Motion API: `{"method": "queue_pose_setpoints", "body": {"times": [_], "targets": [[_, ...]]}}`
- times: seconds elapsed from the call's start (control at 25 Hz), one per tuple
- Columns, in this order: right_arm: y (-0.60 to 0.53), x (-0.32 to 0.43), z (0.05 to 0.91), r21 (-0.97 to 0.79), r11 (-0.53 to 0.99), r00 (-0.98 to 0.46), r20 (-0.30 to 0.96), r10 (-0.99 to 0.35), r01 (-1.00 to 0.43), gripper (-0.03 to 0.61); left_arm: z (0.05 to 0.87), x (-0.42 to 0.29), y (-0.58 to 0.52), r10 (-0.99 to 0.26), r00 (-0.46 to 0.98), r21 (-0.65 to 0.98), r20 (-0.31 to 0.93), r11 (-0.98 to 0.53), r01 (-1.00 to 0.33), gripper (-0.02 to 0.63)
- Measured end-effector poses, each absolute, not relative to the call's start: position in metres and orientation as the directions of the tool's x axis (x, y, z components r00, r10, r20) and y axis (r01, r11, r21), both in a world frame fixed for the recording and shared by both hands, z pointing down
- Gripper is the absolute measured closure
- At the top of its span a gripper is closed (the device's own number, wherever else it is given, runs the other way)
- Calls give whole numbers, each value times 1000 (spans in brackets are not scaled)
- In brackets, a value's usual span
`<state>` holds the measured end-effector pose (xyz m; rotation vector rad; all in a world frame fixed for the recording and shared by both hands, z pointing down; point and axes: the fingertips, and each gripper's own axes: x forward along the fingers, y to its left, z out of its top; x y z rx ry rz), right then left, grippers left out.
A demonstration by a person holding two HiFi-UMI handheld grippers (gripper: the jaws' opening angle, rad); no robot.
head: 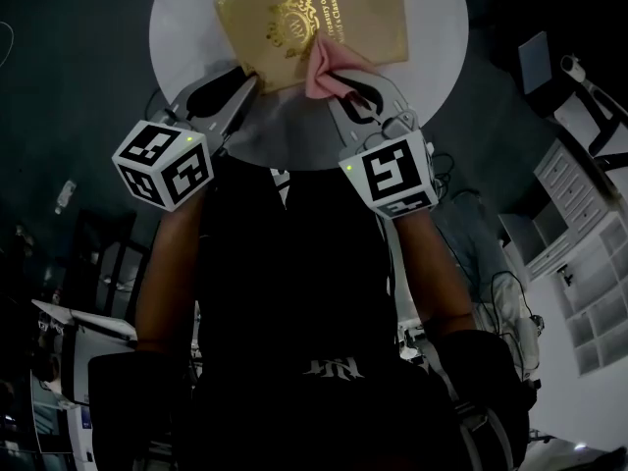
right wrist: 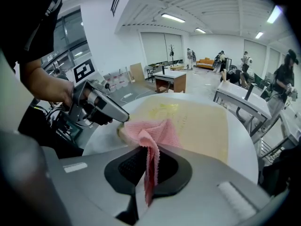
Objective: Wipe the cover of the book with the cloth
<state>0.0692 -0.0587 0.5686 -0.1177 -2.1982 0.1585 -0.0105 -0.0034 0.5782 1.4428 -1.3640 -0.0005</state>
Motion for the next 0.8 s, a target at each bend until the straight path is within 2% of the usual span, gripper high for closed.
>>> {"method": "queue_pose_setpoints", "body": {"times": [0.6, 0.8], "targets": [[-133, 117, 565, -55, 995, -575, 818, -1, -81, 566, 574, -5, -1, -694, 299, 632, 654, 285, -721, 531], [-158, 130, 566, -13, 993, -566, 823, -54, -113, 566, 575, -4, 0, -662, 332, 633, 673, 282, -721, 530]]}}
